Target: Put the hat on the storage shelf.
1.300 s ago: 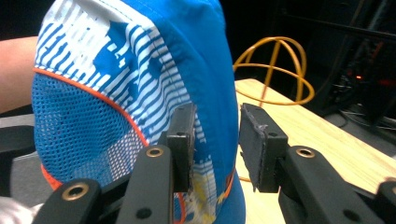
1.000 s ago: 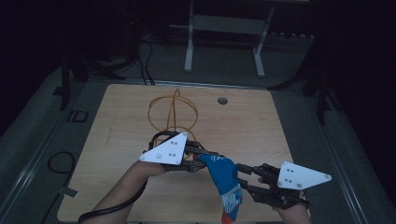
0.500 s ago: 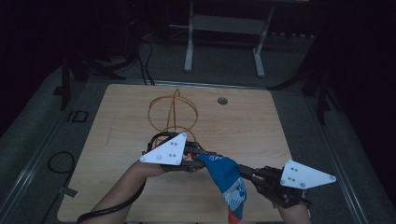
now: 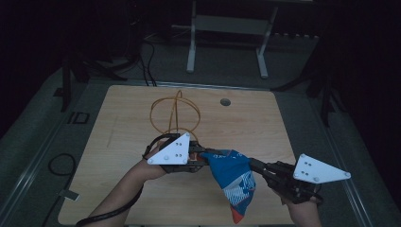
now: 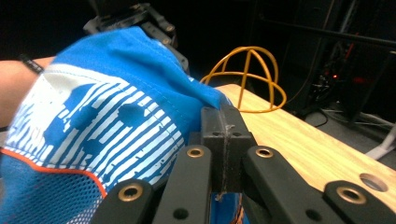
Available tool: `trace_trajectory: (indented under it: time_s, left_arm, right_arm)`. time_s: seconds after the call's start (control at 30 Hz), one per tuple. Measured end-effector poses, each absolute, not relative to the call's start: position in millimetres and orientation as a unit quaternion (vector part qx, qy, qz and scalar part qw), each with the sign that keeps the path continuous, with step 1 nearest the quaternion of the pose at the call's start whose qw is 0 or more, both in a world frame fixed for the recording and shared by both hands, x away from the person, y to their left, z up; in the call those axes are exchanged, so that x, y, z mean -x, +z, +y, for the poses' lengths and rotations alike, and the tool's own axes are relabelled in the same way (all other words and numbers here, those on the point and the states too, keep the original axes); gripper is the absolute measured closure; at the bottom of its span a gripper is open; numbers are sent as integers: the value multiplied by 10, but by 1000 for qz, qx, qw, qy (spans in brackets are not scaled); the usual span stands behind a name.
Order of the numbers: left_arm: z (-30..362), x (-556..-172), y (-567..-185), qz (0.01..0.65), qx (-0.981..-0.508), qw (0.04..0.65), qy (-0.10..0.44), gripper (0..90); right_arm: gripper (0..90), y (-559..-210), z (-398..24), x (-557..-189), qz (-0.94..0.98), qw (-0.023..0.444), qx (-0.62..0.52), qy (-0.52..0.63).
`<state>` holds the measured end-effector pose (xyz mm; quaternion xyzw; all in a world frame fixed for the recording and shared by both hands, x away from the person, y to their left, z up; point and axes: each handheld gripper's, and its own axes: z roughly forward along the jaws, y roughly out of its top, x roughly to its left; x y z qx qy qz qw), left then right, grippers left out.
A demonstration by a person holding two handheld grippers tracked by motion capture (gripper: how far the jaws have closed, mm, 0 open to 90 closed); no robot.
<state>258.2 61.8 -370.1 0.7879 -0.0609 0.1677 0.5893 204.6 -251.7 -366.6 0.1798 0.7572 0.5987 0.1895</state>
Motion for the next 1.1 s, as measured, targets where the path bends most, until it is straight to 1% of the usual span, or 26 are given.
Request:
trace_trajectory:
  time_s: [0.07, 0.1, 0.17, 0.2, 0.27, 0.4, 0.43, 0.53, 0.67, 0.7, 0.87, 0.93, 1.1]
  left_arm:
    - [619, -2576, -3682, -46, -798, 578, 166, 772]
    - [626, -2577, -3673, -42, -803, 571, 166, 748]
    - [645, -2577, -3660, -33, -810, 563, 161, 747]
    - [657, -2576, -3656, -31, -813, 560, 158, 731]
    - [681, -2569, -3651, -22, -815, 557, 157, 717]
    - [736, -2546, -3656, -16, -819, 551, 159, 648]
    - [752, -2539, -3661, -17, -819, 551, 159, 648]
    - [798, -2509, -3674, -9, -819, 549, 167, 609]
    - [885, -2460, -3690, 0, -815, 552, 179, 509]
    - [900, -2451, -3695, 3, -815, 550, 181, 497]
    - [1027, -2415, -3750, 24, -812, 551, 189, 475]
    - [1081, -2400, -3780, 36, -811, 554, 188, 451]
    - [1237, -2342, -3857, 64, -801, 564, 193, 425]
  right_arm:
    - [900, -3648, -2519, -2041, 758, 194, -178, 597]
    - [900, -3640, -2522, -2038, 757, 197, -178, 597]
    - [900, -3624, -2532, -2040, 757, 199, -179, 596]
    - [900, -3618, -2540, -2043, 757, 198, -180, 596]
    - [900, -3610, -2554, -2051, 756, 199, -181, 597]
    - [900, -3599, -2563, -2061, 757, 199, -182, 596]
    - [900, -3597, -2563, -2062, 756, 201, -183, 595]
    - [900, -3586, -2561, -2069, 757, 204, -183, 594]
    - [900, -3566, -2568, -2084, 755, 205, -184, 595]
    - [900, -3558, -2570, -2085, 755, 207, -185, 594]
    - [900, -3521, -2592, -2110, 751, 211, -188, 597]
    - [900, -3496, -2603, -2125, 749, 217, -190, 597]
    - [900, -3431, -2608, -2198, 744, 232, -197, 595]
